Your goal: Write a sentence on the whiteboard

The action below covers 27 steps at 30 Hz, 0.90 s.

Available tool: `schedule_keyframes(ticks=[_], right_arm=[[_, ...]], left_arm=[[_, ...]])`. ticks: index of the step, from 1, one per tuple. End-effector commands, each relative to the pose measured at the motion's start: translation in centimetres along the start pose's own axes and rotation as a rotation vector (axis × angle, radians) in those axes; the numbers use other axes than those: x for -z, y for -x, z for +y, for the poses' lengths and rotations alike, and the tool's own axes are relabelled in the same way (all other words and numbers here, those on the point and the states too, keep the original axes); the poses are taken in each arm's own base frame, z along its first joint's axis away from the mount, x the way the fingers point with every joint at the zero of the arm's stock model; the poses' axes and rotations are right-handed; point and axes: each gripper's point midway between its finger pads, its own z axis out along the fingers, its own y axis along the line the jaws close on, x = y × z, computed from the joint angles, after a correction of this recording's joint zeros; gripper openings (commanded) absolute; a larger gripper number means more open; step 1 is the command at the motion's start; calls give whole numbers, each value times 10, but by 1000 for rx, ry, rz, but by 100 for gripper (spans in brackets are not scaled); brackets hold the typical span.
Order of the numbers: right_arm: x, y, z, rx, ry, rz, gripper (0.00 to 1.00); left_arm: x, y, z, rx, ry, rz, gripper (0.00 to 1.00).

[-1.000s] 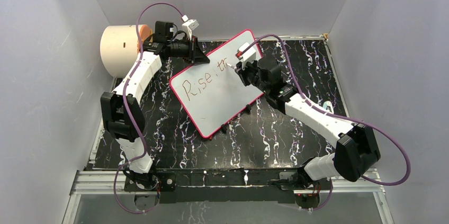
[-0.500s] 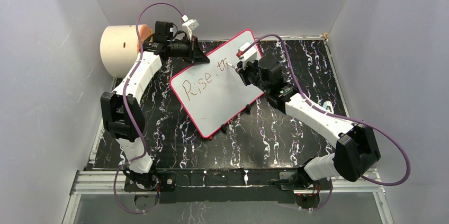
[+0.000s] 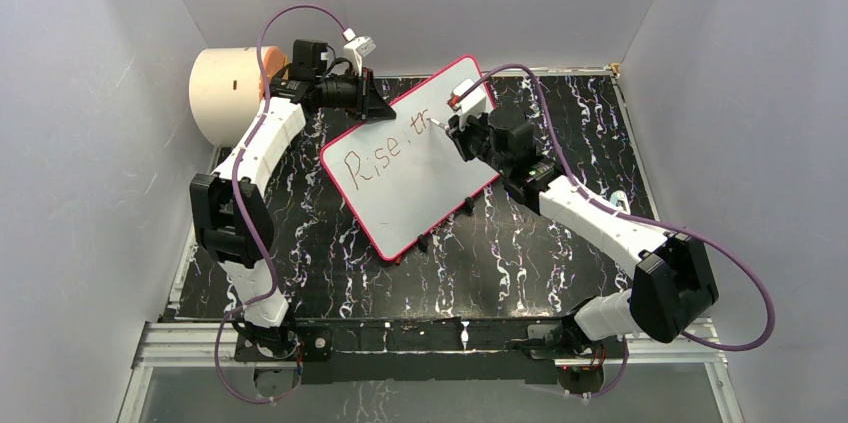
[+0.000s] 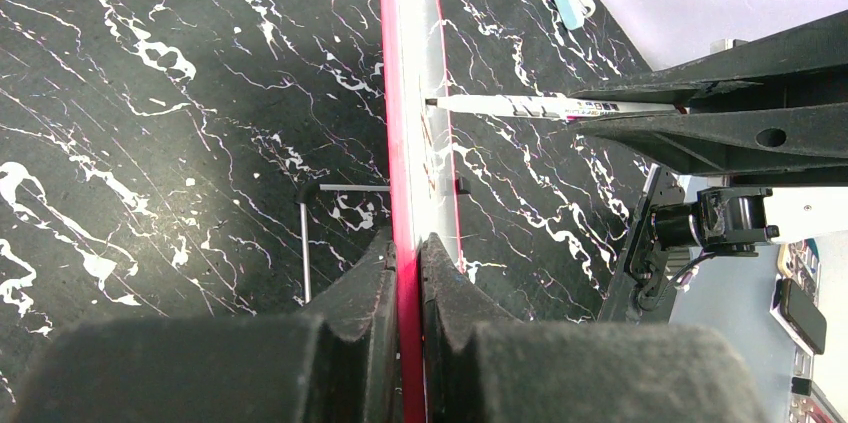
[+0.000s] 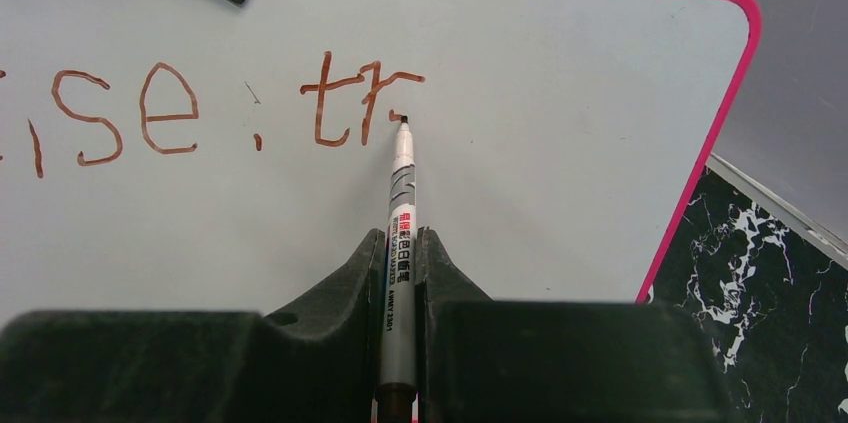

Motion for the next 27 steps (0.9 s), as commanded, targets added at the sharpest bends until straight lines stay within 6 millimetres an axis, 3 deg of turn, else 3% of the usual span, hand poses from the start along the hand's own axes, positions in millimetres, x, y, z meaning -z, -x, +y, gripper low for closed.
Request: schedule_keyframes(ticks=[1,10,27], right_arm=[[6,4,-9,-18,-32,-10,0],[10,8,-15,-28,-50,-23,0],[11,38,-31,-58,-103,-122,0]], left_arm=[[-20,-86,-2,150,-27,264,0],[-20,-87,-3,152,-27,267,0],[-20,-87,-2,154,-26,267,0]])
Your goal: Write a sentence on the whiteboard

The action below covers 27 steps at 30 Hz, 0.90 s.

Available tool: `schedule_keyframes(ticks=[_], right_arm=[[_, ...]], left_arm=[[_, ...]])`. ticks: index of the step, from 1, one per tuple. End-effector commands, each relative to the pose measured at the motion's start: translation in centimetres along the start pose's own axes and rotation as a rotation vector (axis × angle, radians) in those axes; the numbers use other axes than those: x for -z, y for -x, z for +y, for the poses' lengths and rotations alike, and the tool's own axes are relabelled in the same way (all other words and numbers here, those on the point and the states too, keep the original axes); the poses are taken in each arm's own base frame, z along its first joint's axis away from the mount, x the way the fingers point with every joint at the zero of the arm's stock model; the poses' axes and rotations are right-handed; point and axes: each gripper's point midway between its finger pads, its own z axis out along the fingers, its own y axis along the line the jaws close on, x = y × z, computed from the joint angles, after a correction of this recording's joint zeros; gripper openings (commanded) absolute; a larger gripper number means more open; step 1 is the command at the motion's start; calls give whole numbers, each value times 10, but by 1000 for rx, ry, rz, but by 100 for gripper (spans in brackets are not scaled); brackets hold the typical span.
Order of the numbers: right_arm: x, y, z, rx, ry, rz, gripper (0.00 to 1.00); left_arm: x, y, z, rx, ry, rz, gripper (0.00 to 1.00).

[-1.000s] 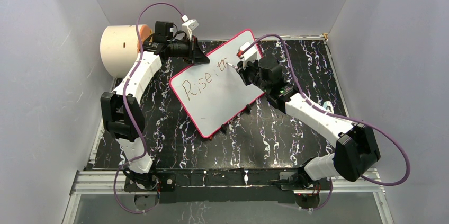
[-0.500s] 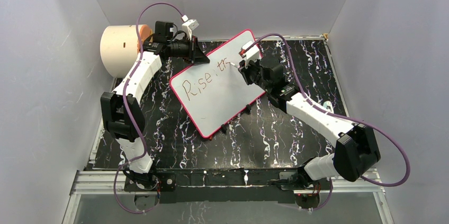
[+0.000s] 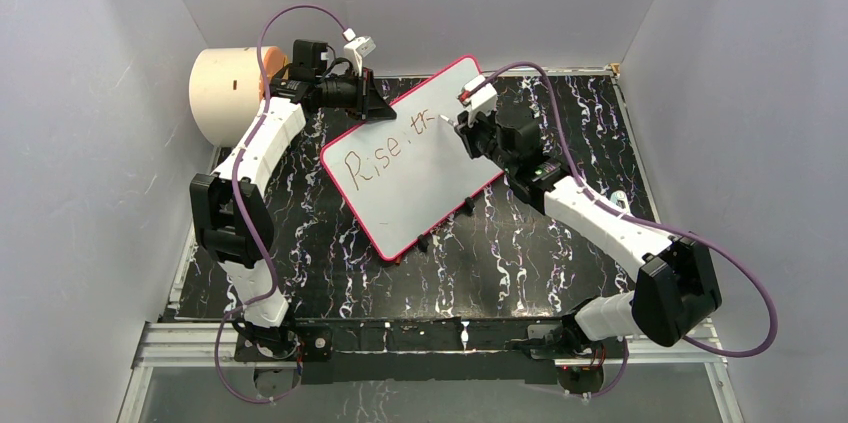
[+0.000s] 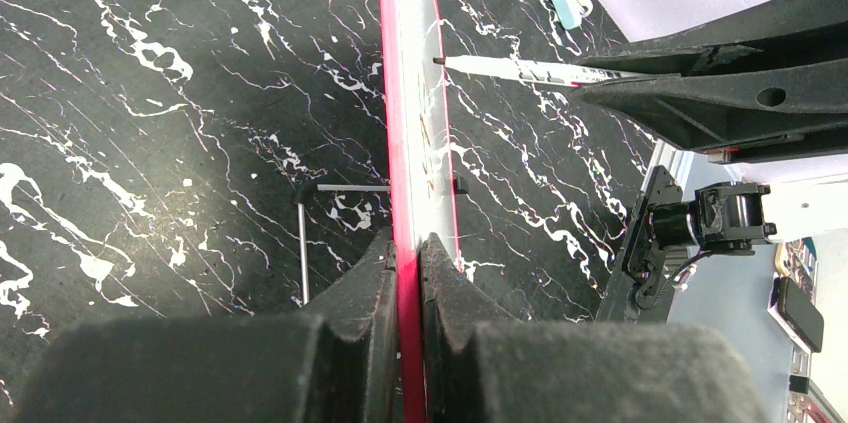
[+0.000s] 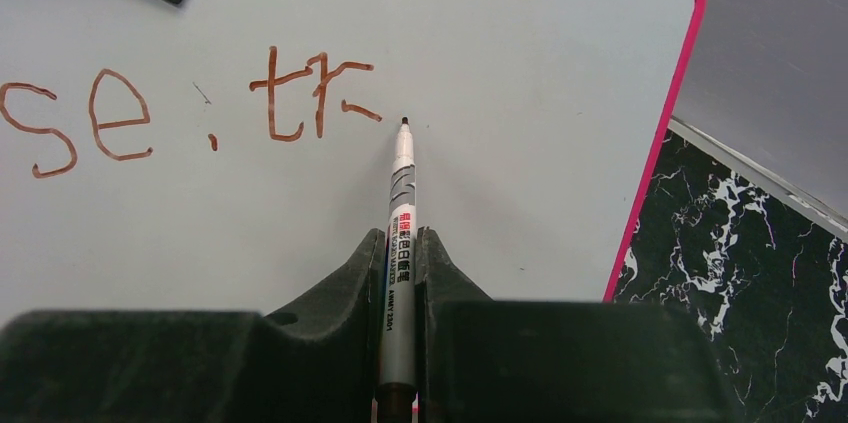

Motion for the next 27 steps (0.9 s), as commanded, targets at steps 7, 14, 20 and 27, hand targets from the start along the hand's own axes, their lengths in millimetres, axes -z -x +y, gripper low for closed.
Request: schedule_keyframes(ticks=[7,14,20,27], right_arm=[[-2,52,-13,-32,-42,-164,0],[-9,53,-13,-33,-38,-168,0],[-11,53,-8,-35,-11,-165,0],[-11,35,1,-32,38,-85,0]], left_arm=[[-21,-88,-1,155,-24,269,0],[-21,-88,-2,155,-24,269,0],[-21,-88,-2,154,-25,269,0],[-21,-88,-2,154,-26,270,0]])
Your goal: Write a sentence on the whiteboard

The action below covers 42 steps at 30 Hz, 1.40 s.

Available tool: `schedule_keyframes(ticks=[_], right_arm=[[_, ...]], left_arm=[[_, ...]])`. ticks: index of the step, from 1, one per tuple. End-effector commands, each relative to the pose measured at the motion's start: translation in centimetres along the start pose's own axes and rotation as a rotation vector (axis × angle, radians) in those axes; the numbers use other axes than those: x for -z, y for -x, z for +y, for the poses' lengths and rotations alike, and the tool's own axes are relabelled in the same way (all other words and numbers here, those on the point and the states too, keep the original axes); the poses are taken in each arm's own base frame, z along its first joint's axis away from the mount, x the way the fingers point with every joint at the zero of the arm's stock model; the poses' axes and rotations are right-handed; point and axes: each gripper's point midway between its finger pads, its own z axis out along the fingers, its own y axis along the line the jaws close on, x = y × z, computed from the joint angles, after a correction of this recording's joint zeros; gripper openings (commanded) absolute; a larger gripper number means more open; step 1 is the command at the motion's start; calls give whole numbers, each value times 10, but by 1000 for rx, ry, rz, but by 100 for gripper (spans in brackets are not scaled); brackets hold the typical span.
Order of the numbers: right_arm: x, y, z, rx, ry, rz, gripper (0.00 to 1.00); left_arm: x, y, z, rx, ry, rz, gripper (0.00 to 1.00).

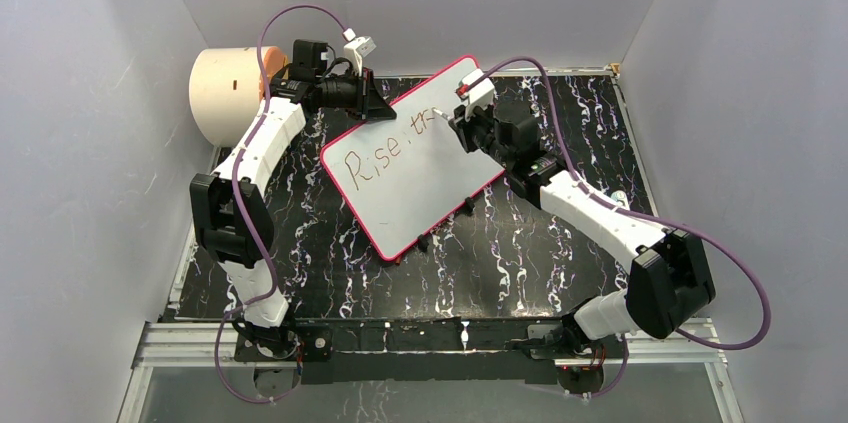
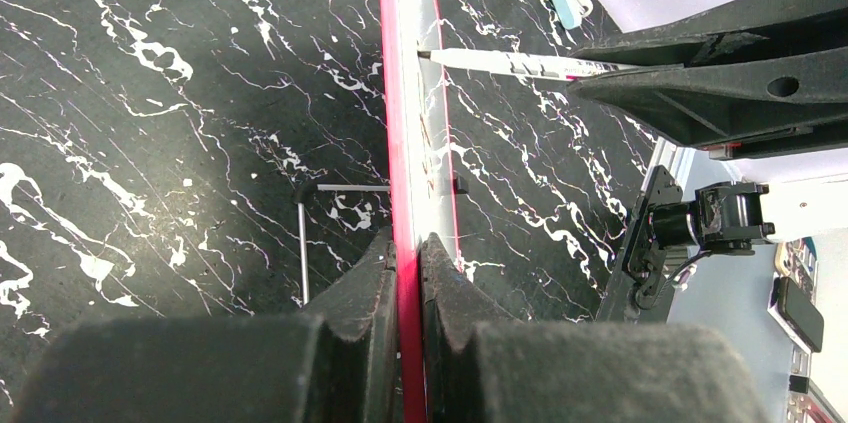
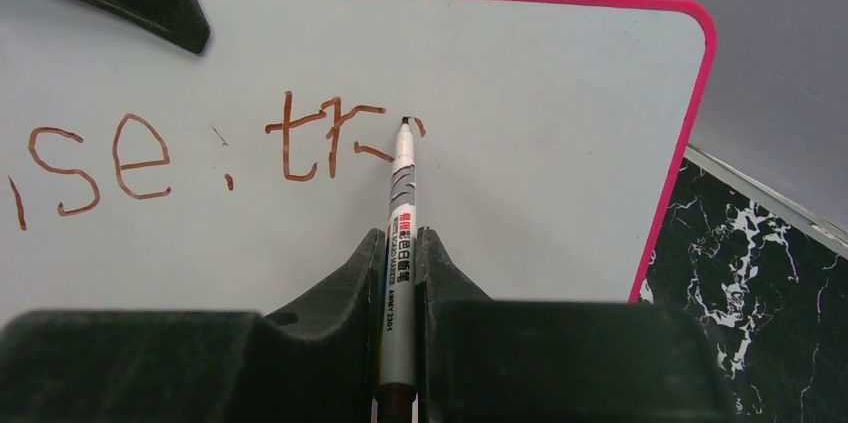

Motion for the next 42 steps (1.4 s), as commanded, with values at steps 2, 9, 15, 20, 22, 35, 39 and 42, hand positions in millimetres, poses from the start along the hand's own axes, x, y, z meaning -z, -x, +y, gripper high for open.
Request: schedule_keyframes(ticks=[2,9,15,20,22,35,39,42], right_arm=[[1,15,2,-9,26,-8,0],[9,-1,9,-13,62,59,0],[15,-11,15,-21,89,98,0],[19,-16,19,-31,108,120,0],[22,-17,21,-34,118,127,0],[41,4,16,-31,90,60,0],[54,18,21,-11,104,-13,0],[59,13,30,2,130,-19,0]], left_arm=[[-21,-88,-1,155,-26,269,0],[-21,-88,-2,155,-26,269,0],[-21,-87,-2,153,-26,268,0],[-21,-87,-1,153,-24,268,0],[-21,-87,-2,153,-26,268,0],[-20,-86,-2,143,-20,264,0],[-20,-85,-1,143,-16,265,0],[-20,-85,-1,139,-14,264,0]])
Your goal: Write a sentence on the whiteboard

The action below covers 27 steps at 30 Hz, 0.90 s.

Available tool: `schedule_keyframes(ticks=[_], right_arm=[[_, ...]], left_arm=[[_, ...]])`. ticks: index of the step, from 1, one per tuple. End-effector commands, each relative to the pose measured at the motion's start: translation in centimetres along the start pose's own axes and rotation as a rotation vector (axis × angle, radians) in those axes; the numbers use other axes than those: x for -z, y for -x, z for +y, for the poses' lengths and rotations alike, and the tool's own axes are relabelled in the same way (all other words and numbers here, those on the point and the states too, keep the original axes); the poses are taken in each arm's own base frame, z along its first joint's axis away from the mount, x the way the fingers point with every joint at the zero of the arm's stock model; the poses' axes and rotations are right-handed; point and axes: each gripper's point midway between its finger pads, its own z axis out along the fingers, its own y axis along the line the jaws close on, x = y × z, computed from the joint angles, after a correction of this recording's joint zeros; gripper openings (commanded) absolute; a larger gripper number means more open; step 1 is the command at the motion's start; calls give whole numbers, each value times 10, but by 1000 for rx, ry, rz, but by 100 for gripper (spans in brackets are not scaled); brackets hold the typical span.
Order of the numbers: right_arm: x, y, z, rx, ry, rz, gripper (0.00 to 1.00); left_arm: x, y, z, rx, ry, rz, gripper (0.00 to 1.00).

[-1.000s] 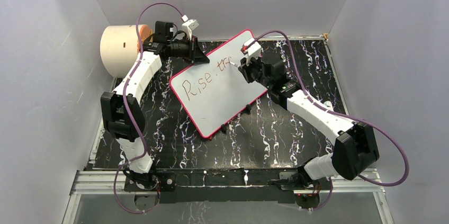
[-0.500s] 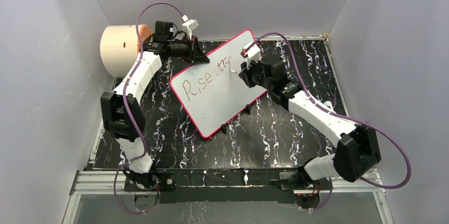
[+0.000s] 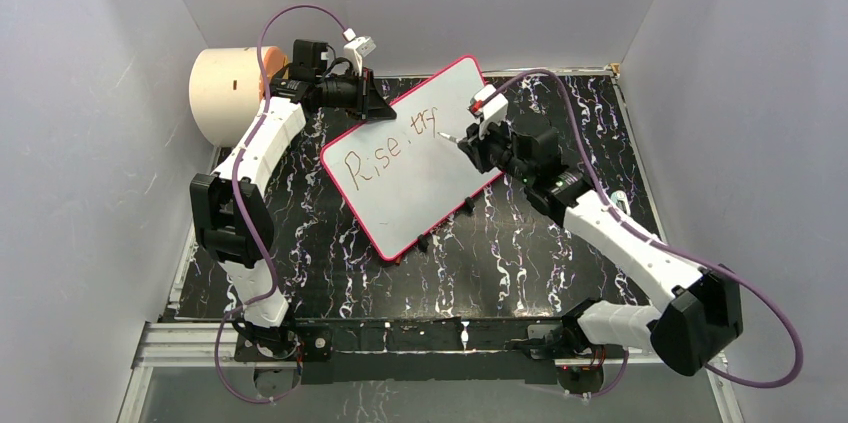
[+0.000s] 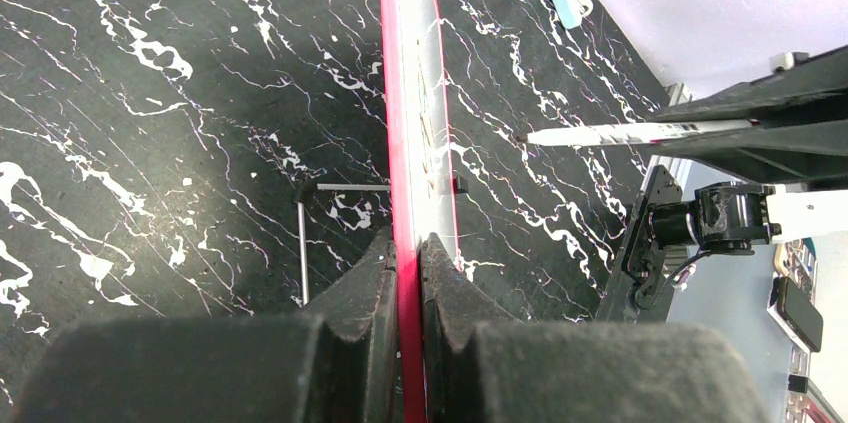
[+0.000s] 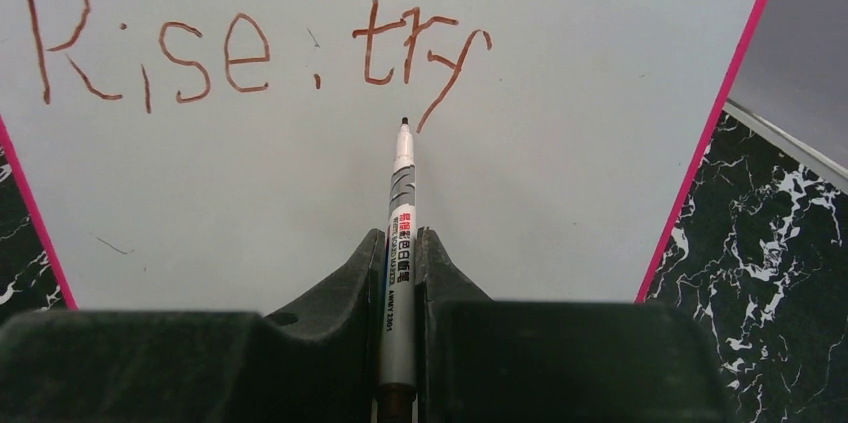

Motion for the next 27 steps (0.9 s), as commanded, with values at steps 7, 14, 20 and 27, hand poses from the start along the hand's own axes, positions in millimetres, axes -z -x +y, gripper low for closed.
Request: schedule_keyframes(ticks=[7,14,20,27], right_arm=[[10,15,47,108,51,-130,0],[16,15,71,163,49,-172,0],[20,15,83,170,66,-185,0],[27,18,90,179,67,-201,0]], left_arm=[[-21,-85,0,136,-15,263,0],[-20,-82,1,124,-2,256,0],[-16,-64,0,90,26,212,4],[-6,-38,-5,57,80,156,20]])
